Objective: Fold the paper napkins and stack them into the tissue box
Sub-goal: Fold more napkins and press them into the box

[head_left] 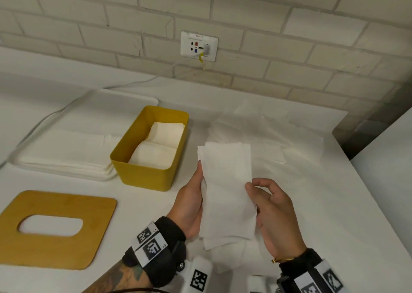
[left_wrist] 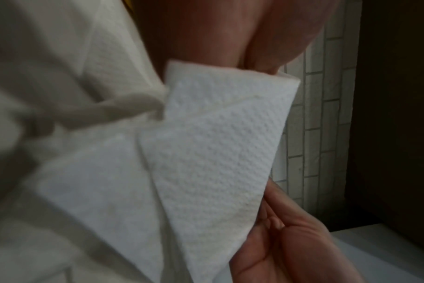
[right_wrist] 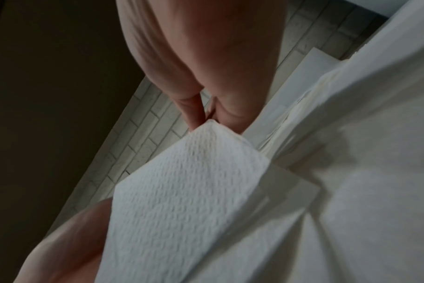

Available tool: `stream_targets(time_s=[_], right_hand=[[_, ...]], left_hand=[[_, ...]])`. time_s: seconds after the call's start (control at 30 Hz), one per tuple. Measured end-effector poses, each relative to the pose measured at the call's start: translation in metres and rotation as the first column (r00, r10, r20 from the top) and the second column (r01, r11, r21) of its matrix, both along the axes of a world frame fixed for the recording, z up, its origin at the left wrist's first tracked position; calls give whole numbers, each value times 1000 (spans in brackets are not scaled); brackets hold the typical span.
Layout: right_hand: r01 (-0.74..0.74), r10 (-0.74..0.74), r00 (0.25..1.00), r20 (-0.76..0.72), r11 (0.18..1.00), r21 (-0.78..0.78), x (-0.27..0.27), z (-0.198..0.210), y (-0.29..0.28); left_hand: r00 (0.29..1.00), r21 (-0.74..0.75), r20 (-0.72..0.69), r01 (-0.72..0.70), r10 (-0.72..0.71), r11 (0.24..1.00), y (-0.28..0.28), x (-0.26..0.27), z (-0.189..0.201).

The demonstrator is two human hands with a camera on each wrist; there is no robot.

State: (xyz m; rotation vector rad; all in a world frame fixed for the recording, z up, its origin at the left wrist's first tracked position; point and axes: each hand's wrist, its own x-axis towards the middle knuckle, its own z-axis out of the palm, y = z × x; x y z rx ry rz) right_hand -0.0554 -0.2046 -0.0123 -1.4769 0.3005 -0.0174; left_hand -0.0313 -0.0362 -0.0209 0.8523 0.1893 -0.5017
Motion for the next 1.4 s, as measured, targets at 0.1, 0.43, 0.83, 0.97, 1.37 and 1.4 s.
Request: stream_targets(time_s=[0.1,0.43,0.83,0.97,1.37,1.4], right_hand=[[-11,11,1000,-4,999,-35,2,-5,3],[-33,41,999,29,970,-242,4,-6,-2],[-89,121,989,80,941,-328,4,-8,0],[-114,142,989,46,917,-383,10,0,3],[-111,118,993,5,942,-318,21,-3,-1],[-114,119,993,-4,945,-306,22,-2,-3]], left_hand=[[1000,-11,5,2,-2,1000,2,2,-4],[997,43,76,-9,6,999,2,5,-9],[989,111,151,-19,2,994,1,2,-9],[983,109,181,-15,-5,994,1,0,-5],[995,182,101,-29,11,983,9,5,0],[995,173,93,-34,18,984,10,5,0]])
